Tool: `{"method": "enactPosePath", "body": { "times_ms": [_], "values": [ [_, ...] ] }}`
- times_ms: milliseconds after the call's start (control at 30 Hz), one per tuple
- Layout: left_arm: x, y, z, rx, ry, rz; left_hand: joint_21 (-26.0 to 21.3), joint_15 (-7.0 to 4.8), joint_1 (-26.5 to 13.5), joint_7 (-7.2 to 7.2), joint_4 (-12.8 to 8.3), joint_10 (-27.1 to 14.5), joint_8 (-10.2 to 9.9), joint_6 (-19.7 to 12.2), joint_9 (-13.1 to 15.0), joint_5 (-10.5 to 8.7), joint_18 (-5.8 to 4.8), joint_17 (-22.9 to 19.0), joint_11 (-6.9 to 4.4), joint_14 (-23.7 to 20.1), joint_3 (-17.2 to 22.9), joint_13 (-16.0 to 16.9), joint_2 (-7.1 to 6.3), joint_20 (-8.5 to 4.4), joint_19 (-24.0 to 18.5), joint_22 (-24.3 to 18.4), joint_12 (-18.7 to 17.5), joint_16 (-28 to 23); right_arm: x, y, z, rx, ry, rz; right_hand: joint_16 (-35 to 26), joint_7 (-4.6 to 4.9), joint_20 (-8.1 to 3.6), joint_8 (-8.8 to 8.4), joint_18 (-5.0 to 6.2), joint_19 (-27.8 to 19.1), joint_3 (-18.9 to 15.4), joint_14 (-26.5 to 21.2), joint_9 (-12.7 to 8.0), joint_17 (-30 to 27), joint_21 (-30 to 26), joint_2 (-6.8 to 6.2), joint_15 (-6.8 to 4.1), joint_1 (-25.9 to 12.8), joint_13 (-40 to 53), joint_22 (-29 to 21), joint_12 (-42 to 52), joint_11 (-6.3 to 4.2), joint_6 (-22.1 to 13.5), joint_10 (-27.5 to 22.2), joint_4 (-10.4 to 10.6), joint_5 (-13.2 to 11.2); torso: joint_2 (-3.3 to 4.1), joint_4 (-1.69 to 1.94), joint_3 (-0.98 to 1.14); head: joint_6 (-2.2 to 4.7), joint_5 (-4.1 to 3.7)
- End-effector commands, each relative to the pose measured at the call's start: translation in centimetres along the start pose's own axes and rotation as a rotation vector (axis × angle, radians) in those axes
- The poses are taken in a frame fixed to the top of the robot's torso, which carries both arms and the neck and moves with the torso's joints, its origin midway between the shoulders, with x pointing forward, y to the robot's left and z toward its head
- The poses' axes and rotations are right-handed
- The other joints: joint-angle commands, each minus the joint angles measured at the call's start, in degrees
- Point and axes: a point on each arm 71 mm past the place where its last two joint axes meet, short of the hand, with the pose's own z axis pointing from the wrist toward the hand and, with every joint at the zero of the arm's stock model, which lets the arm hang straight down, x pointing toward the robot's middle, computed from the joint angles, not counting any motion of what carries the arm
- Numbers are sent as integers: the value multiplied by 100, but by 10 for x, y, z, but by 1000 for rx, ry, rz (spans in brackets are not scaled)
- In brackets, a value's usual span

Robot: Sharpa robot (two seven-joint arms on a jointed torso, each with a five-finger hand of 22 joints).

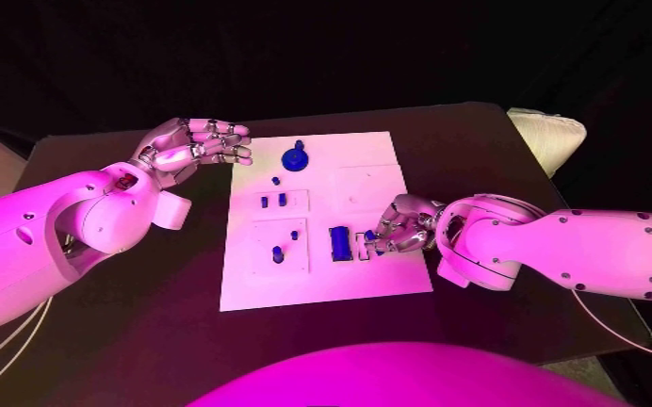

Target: Assemble the parts on the task board

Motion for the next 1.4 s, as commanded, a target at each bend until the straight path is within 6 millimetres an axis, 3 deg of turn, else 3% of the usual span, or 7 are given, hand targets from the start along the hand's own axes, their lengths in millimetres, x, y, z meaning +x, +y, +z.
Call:
{"method": "enactPosePath", "body": {
  "times_ms": [33,333,400,433,667,1400],
  "values": [
    [3,-1,0,7,20,-11,-31,-14,16,21,23,3,13,19,-5,11,54,6,22,39,13,-3,55,-1,28,-5,-17,-30,3,3,1,0,2,2,33,7,-38,18,-30,544,44,558,-1,1297,9,-12,-30,-139,1503,1438,35,-29,12,586,-3,-71,-6,3,5,0,-5],
    [3,-1,1,7,22,-11,-31,-14,16,21,23,3,13,19,-5,11,54,6,22,39,13,-3,55,-1,28,-5,-17,-30,6,9,5,-11,12,-7,37,9,-37,32,-32,547,60,560,6,1305,19,-25,-30,-316,1506,1442,41,-28,19,588,-1,-176,-2,2,0,-2,-2],
    [3,-1,0,6,22,-11,-31,-14,16,21,23,3,13,19,-5,11,54,6,22,39,13,-3,55,-1,28,-5,-17,-30,7,9,5,-9,18,-10,38,4,-41,50,-33,547,5,560,20,1308,22,-73,-29,-454,1506,1443,41,-28,23,588,-20,202,-3,5,-3,-7,0],
    [3,-1,0,6,21,-11,-31,-14,16,21,23,3,13,19,-5,11,54,6,22,39,13,-3,55,-1,28,-5,-17,-30,7,9,5,-9,20,-12,38,7,-40,52,-32,547,-11,560,22,1308,17,-81,-31,-475,1506,1442,41,-30,20,588,-21,244,-2,6,-5,-15,0],
    [2,-1,0,6,21,-11,-38,-13,10,22,32,2,12,18,-10,10,53,12,23,39,14,-3,57,0,30,-8,-19,-36,7,9,7,-9,20,-28,36,8,-40,58,-31,545,-81,559,29,1305,10,-150,-30,-523,1506,1440,41,-28,11,588,-36,209,-9,6,-2,-25,0],
    [2,-1,-1,3,21,-11,-38,-13,10,22,32,2,12,18,-10,10,53,12,23,39,14,-3,57,0,30,-8,-19,-36,9,9,9,-14,23,-42,34,13,-39,63,-28,542,-146,558,33,1302,-4,-184,-28,-583,1506,1437,41,-24,7,588,-18,116,-8,3,-2,-42,9]
  ]
}}
